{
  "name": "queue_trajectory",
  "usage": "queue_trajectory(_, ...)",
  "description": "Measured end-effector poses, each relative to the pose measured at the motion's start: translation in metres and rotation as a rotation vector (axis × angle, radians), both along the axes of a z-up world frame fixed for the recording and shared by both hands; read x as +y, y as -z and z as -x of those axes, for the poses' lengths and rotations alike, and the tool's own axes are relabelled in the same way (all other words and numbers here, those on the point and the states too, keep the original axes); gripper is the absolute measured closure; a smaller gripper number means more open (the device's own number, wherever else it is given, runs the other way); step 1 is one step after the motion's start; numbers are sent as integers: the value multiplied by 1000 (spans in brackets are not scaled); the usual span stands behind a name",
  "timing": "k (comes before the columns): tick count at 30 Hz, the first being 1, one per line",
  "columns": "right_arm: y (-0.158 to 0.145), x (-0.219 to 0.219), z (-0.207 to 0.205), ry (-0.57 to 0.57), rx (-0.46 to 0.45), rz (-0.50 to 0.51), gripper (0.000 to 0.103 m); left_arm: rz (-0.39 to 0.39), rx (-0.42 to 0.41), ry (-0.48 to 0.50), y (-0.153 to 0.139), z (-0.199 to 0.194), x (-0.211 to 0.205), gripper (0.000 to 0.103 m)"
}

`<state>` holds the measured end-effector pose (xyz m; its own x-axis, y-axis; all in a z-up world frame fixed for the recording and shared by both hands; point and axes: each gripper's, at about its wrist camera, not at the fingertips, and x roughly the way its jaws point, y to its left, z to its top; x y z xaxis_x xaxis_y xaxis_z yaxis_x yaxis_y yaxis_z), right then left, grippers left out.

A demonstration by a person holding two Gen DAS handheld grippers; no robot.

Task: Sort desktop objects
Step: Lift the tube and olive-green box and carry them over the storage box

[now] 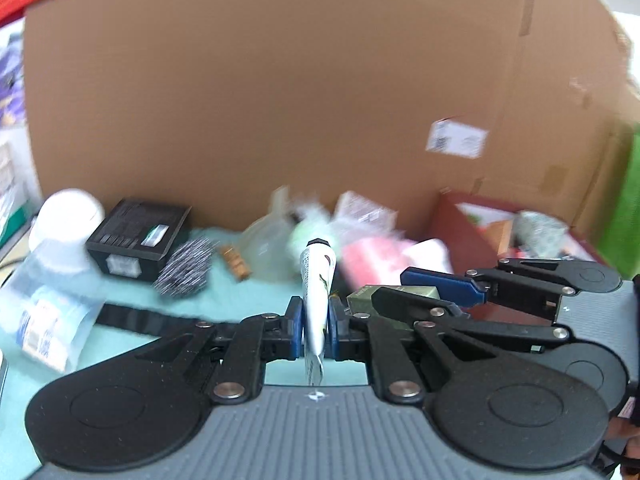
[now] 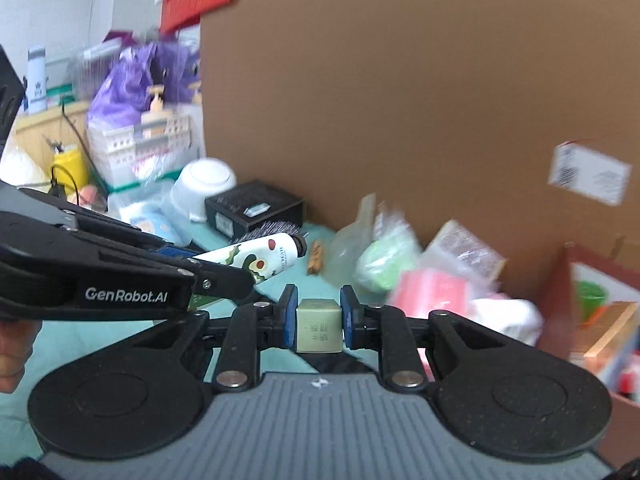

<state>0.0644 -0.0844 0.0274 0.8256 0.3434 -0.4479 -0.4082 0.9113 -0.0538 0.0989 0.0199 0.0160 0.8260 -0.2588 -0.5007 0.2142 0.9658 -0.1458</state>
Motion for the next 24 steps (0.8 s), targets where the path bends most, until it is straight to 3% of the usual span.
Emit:
queue_trajectory(11,-47,-87,48,179,-162,-21,82,47,-74,191,-39,-3,-95,91)
queue_trajectory(18,-59,-160,64,356,-200,-22,82,115,-45,313,-44,-30,-164,92)
queue_trajectory(24,-50,-209,61,471,-203,-54,82,150,4,359,-33,-55,-210,91)
